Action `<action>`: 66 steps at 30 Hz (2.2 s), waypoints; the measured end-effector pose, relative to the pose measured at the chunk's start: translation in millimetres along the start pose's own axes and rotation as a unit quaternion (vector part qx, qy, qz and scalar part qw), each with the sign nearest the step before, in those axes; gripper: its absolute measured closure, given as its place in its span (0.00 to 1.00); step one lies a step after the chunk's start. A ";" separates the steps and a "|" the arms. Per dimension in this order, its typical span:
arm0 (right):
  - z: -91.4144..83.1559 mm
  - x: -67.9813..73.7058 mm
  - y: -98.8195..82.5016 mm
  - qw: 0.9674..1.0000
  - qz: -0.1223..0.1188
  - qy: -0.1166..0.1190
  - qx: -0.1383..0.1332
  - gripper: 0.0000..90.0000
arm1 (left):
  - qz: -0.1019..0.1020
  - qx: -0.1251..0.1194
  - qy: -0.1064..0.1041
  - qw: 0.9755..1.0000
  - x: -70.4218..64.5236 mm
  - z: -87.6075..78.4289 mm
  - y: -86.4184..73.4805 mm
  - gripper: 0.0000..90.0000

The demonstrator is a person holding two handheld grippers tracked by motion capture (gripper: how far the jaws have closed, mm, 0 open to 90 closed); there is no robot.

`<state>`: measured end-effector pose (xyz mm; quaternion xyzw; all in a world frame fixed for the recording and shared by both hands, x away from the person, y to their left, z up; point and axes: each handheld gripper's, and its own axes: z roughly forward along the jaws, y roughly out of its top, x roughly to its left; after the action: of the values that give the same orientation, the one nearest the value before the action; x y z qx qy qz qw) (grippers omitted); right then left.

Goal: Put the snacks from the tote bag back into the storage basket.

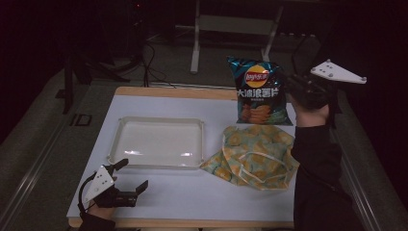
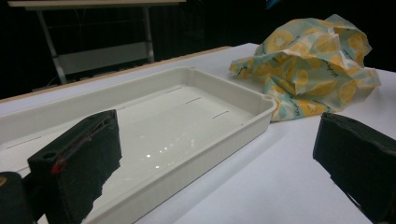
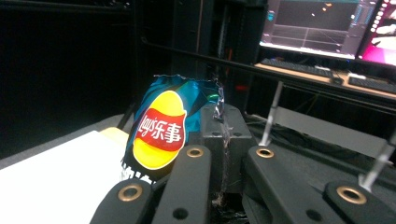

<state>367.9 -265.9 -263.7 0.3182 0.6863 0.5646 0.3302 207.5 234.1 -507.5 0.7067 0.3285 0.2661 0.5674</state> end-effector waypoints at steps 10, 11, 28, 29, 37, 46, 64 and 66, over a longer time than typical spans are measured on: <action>21.8 39.7 -0.9 1.000 0.000 0.023 -0.008 1.00 | 0.002 -0.003 -0.002 1.000 -0.3 -0.3 -0.2 0.01; 24.0 43.7 -1.0 1.000 0.001 0.023 -0.009 1.00 | 0.002 -0.003 -0.002 1.000 -0.3 -0.3 -0.3 0.02; 60.9 114.3 -5.8 0.999 0.010 0.041 -0.031 1.00 | 0.005 -0.002 -0.001 1.000 -0.2 -1.6 -0.4 0.02; 63.3 119.1 -6.4 0.998 0.008 0.044 -0.033 1.00 | 0.005 -0.002 -0.001 1.000 -0.2 -1.6 -0.4 0.02; 85.0 151.5 -18.6 0.997 0.039 0.062 -0.040 1.00 | 0.006 -0.004 -0.001 1.000 -0.2 -2.3 0.0 0.02; 104.1 185.6 -35.0 0.995 0.067 0.060 -0.041 1.00 | 0.008 -0.004 -0.001 1.000 -0.4 -2.4 -0.1 0.01; 130.6 235.0 -99.2 0.990 0.108 0.086 -0.007 1.00 | 0.013 -0.002 -0.001 1.000 -1.2 -2.7 -0.3 0.02; 131.7 234.0 -104.6 0.990 0.114 0.088 -0.001 1.00 | 0.013 -0.002 -0.001 1.000 -1.2 -2.7 -0.3 0.01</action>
<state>332.6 -18.8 -407.8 0.3432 0.6709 0.6255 0.2022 204.6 234.9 -507.3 0.7101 0.3181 0.2733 0.5656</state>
